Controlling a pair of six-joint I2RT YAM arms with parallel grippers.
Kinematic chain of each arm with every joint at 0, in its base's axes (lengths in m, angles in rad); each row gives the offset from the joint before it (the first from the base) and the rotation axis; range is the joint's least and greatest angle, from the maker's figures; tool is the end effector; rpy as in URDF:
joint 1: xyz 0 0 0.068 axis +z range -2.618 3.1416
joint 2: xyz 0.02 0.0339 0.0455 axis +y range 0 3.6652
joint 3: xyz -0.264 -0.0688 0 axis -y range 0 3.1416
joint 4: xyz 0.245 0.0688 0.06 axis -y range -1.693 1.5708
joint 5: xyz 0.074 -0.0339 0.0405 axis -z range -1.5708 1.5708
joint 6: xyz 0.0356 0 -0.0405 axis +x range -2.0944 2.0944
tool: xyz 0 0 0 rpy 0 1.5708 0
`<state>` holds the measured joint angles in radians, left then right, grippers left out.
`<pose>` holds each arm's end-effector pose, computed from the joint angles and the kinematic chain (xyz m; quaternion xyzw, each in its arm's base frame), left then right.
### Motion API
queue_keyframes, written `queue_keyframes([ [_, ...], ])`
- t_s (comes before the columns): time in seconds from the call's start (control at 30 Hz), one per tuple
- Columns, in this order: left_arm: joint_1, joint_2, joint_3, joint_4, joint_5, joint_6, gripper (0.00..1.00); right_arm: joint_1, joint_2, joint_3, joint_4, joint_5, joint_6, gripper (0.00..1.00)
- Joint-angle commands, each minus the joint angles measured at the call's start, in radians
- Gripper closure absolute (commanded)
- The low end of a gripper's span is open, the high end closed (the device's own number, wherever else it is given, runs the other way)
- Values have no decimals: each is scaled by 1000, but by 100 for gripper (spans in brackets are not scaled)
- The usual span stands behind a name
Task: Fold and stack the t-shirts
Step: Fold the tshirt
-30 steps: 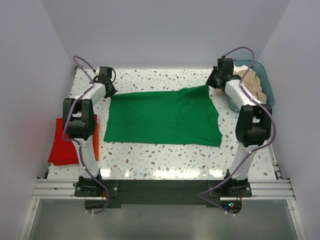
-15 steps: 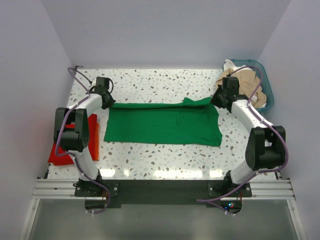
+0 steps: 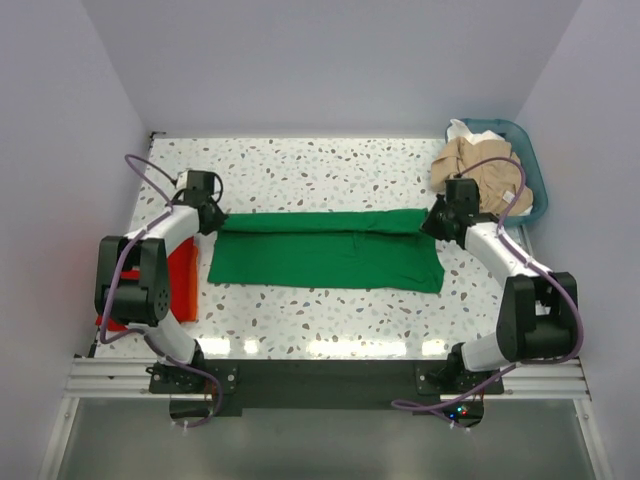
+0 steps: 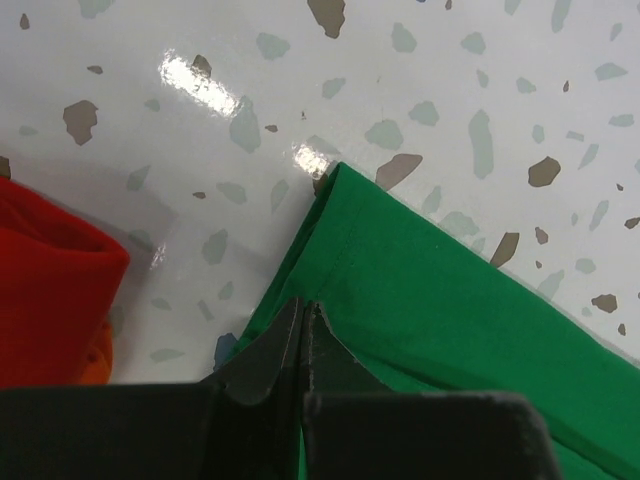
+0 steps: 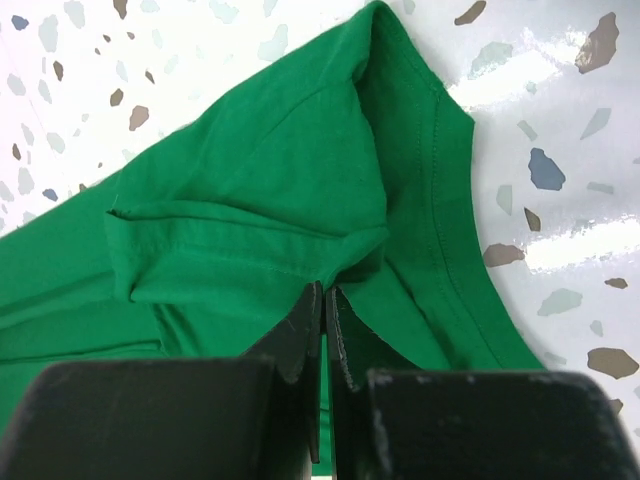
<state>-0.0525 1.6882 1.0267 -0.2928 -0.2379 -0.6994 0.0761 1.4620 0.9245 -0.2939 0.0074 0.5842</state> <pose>0.3439 -0.0097 0.1839 -0.3349 0.8856 -0.0054 0.3217 0.3055 0.0230 0.2211 0.2356 0.9022 0.1139 0.3429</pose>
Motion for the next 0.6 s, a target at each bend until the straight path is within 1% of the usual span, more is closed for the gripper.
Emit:
queue_keyframes([
  [0.0,11,-61,-20,64,-14,-29,100,-6,-52,-30,49,-6,11,100],
  [0.37,11,-96,-105,87,-21,-60,100,-6,-69,-107,67,-6,22,100],
  [0.57,11,-120,-120,87,-34,-69,100,-6,-94,-150,88,-6,28,100],
])
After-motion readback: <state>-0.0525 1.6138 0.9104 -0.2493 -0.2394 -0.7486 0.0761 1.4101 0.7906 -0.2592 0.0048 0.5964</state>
